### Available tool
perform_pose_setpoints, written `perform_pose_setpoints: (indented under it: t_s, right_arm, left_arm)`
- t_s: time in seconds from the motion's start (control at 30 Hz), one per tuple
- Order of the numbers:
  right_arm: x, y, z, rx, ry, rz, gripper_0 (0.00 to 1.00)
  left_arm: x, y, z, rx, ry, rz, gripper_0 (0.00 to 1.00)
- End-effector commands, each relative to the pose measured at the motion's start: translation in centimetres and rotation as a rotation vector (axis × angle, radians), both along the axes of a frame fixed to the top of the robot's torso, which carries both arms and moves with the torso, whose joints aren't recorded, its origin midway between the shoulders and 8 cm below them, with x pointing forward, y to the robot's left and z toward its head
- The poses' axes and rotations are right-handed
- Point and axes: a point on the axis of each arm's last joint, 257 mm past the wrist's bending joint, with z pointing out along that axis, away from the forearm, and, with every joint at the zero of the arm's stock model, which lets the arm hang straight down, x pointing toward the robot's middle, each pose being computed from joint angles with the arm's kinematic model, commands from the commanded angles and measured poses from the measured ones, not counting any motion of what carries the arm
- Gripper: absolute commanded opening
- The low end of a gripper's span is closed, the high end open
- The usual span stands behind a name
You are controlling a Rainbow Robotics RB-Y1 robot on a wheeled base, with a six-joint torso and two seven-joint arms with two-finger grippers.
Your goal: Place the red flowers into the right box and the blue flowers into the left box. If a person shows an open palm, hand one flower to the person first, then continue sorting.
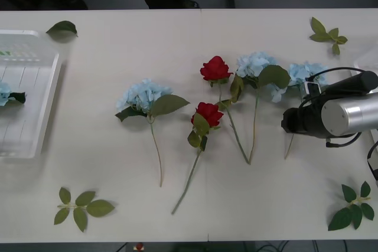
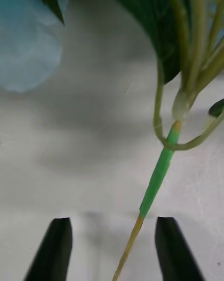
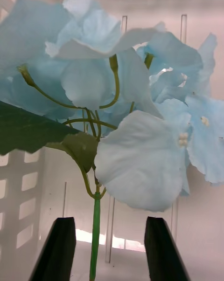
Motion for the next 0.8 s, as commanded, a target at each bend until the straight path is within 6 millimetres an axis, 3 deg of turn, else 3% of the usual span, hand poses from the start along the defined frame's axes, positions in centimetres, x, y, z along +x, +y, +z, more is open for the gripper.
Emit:
perform_pose_setpoints:
  t_s: [0.03, 0.1, 0.3, 0.4, 0.57, 0.77, 0.8]
  right_arm:
    - [0.6, 0.0, 0.8, 0.009, -0.021, -0.029, 0.08]
    - [0.5, 0.1, 0.6, 0.01, -0.02, -0.029, 0.06]
    - [0.7, 0.0, 0.7, 0.006, -0.03, -0.026, 0.0]
    - [1.1, -0.5, 1.2, -0.003, -0.047, -0.029, 0.0]
    - [1.5, -2.4, 3.8, -0.033, -0.085, -0.031, 0.0]
    - [0.6, -5.3, 7.7, -0.086, -0.099, 0.02, 0.0]
    - [0.3, -5.4, 8.8, -0.092, -0.106, 0.045, 0.0]
  left_arm:
    - [0.4, -0.6, 3.9, 0.02, -0.011, -0.056, 0.87]
    - [-0.2, -1.3, 4.9, 0.008, 0.004, -0.076, 0.91]
    - [-2.0, -4.2, 10.2, 0.035, 0.046, -0.166, 0.96]
    - [-2.3, -6.6, 12.8, 0.051, 0.048, -0.229, 0.96]
    - [-1.0, -12.6, 17.0, 0.002, -0.005, -0.343, 0.96]
    - [1.9, -20.3, 18.7, -0.122, -0.105, -0.397, 1.0]
    - [2.8, -22.5, 18.6, -0.141, -0.136, -0.42, 1.0]
